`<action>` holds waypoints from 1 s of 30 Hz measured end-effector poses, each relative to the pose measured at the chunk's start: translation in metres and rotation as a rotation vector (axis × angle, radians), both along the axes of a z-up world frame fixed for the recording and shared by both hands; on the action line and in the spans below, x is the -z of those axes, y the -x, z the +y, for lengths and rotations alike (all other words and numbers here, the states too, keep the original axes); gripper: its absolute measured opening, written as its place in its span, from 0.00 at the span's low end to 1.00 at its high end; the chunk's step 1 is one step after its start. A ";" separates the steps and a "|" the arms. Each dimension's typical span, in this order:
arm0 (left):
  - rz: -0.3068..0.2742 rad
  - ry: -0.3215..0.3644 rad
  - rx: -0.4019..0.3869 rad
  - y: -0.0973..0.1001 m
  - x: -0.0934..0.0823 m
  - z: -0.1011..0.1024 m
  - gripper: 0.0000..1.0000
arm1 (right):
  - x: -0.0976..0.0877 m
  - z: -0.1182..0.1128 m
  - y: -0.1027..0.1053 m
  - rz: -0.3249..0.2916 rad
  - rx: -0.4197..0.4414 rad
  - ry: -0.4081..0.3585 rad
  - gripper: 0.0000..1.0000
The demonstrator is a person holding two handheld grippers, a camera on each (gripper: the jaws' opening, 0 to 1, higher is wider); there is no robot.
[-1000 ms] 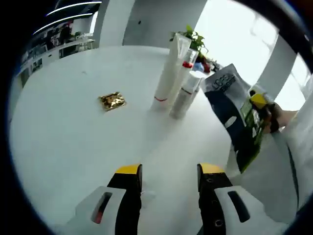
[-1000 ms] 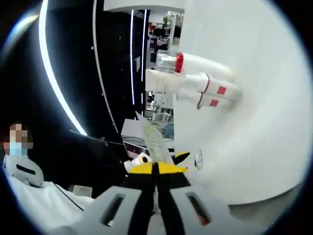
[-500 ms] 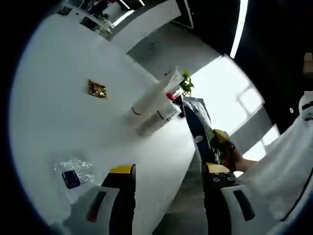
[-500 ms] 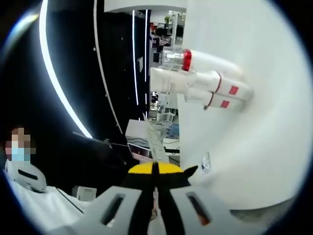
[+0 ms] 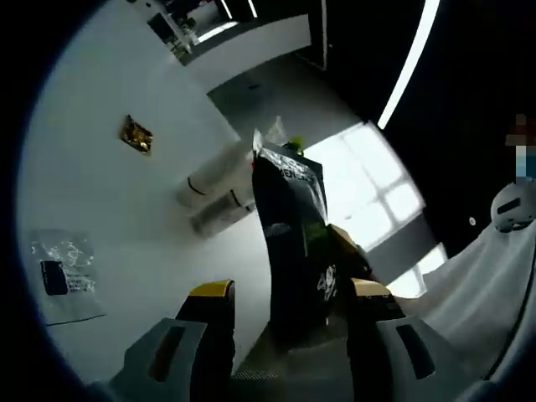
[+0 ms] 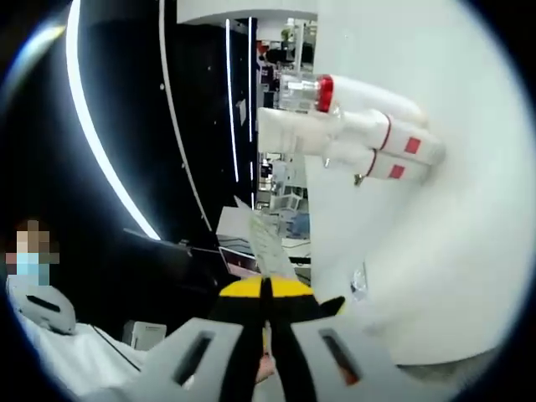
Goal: Arrange the skincare products in the storage area until every visible bottle or jar stands upright without overlapping.
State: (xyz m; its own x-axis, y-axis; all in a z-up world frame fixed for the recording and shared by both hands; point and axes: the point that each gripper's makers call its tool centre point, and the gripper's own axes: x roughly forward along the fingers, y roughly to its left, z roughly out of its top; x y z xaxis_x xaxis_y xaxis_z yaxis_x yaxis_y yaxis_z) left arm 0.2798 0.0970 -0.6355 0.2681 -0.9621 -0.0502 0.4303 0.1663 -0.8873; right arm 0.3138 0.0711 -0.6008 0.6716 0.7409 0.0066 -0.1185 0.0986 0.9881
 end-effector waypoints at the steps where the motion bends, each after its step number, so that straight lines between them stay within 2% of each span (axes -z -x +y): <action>1: 0.008 -0.038 -0.016 -0.001 0.008 0.001 0.34 | 0.007 0.001 -0.001 -0.001 0.002 0.056 0.01; 3: 0.004 -0.072 -0.046 -0.004 0.014 0.004 0.27 | 0.015 0.002 -0.002 -0.010 -0.007 0.140 0.01; 6: 0.048 -0.107 -0.085 -0.008 0.020 0.011 0.23 | 0.024 0.000 -0.009 -0.011 0.007 0.234 0.01; 9: 0.053 -0.139 -0.149 -0.021 0.023 0.021 0.06 | 0.036 -0.006 -0.018 -0.022 0.014 0.378 0.02; 11: 0.052 -0.138 -0.172 -0.027 0.020 0.023 0.01 | 0.047 -0.006 -0.018 -0.060 -0.041 0.516 0.05; 12: 0.054 -0.151 -0.193 -0.031 0.021 0.026 0.00 | 0.049 -0.003 -0.017 -0.106 -0.086 0.584 0.07; 13: 0.036 -0.173 -0.190 -0.032 0.021 0.027 0.00 | 0.050 -0.002 -0.018 -0.131 -0.100 0.619 0.10; 15: 0.021 -0.205 -0.194 -0.034 0.023 0.029 0.00 | 0.051 0.000 -0.018 -0.166 -0.126 0.662 0.16; 17: 0.029 -0.208 -0.202 -0.036 0.023 0.030 0.00 | 0.053 0.003 -0.017 -0.186 -0.155 0.691 0.22; 21: 0.043 -0.220 -0.247 -0.043 0.025 0.036 0.00 | 0.058 0.001 -0.015 -0.228 -0.201 0.763 0.26; 25: 0.081 -0.241 -0.282 -0.054 0.038 0.037 0.00 | 0.066 -0.006 -0.008 -0.275 -0.255 0.859 0.31; 27: 0.096 -0.295 -0.287 -0.057 0.051 0.038 0.00 | 0.072 -0.012 -0.003 -0.286 -0.284 0.913 0.36; 30: 0.119 -0.282 -0.297 -0.062 0.057 0.034 0.00 | 0.077 -0.020 0.003 -0.305 -0.305 0.976 0.45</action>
State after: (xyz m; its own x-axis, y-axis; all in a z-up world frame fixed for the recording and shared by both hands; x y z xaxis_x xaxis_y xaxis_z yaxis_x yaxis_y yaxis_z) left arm 0.3413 0.1312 -0.6921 0.5078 -0.7883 -0.3474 0.2244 0.5104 -0.8301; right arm 0.3107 0.0509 -0.6782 0.5270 0.6529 -0.5441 -0.5005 0.7558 0.4222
